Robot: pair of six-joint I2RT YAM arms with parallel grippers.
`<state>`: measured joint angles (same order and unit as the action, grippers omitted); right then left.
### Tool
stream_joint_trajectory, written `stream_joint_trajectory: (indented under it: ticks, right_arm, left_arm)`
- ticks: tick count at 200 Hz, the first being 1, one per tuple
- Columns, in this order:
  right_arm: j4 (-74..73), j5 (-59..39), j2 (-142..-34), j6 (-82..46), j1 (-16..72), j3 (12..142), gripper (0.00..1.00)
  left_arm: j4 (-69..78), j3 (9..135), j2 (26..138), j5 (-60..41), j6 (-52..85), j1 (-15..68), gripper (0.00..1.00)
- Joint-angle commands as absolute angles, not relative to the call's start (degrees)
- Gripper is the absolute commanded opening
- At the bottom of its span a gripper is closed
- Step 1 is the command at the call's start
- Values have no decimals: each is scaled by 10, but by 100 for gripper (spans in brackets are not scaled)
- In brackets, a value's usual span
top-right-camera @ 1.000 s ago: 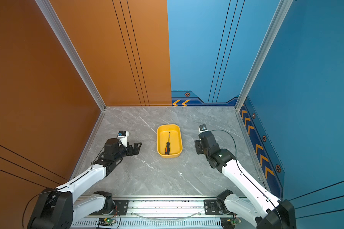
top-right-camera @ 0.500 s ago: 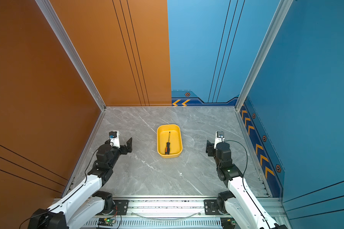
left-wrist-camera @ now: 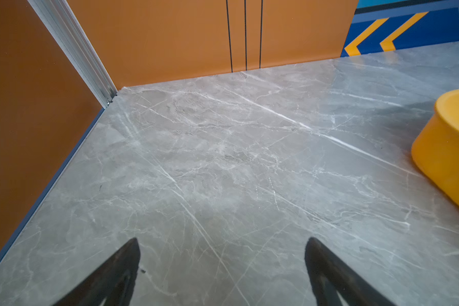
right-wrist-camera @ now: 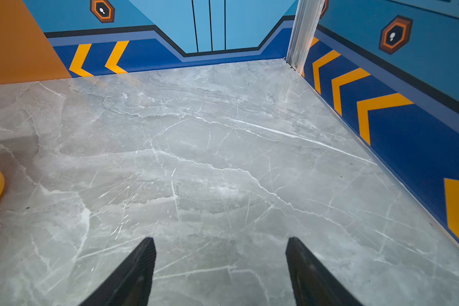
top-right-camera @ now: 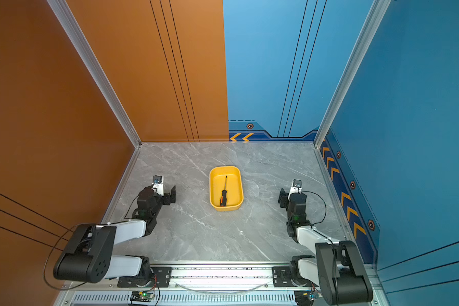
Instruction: Put the screwdriver in the bin
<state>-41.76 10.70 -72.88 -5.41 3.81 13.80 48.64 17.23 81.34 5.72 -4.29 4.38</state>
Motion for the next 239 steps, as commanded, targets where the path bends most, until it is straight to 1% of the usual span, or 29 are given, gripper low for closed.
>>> stream_joint_trajectory:
  ticks: [1, 19, 38, 52, 61, 67, 79, 92, 97, 105, 113, 134, 239]
  right_arm:
    - [-533, 119, -770, -24, 41, 151, 76]
    - [-583, 116, -830, -27, 35, 155, 76]
    - [-670, 113, -902, -17, 39, 150, 77]
    - [-596, 115, -877, -21, 41, 168, 78]
    - [-572, 113, -882, -23, 38, 183, 78]
    - [-566, 107, -891, -22, 36, 194, 78]
    - [-495, 72, -879, -34, 16, 220, 78]
    - [-528, 62, -890, -40, 10, 214, 80]
    - [-519, 64, -887, -39, 12, 215, 82]
    - [-504, 66, -883, -37, 13, 219, 89]
    - [-518, 65, -887, -38, 13, 217, 93]
    - [-517, 66, -887, -38, 13, 216, 100]
    - [-527, 92, -886, -30, 26, 211, 100]
  left_arm:
    - [567, 172, 846, 41, -40, 34, 98]
    - [590, 170, 867, 30, -33, 27, 98]
    - [616, 174, 898, 18, -36, 24, 98]
    - [602, 177, 893, 19, -34, 22, 98]
    - [596, 184, 898, 11, -32, 19, 98]
    - [572, 196, 897, 3, -30, 14, 98]
    - [513, 222, 893, -10, -7, -5, 98]
    - [523, 221, 897, -11, -1, -11, 98]
    - [522, 222, 897, -9, -2, -10, 98]
    - [522, 222, 897, -8, -3, -10, 98]
    - [522, 222, 898, -7, -3, -10, 98]
    - [522, 222, 897, -5, -4, -9, 98]
    - [523, 219, 894, 2, -5, -4, 98]
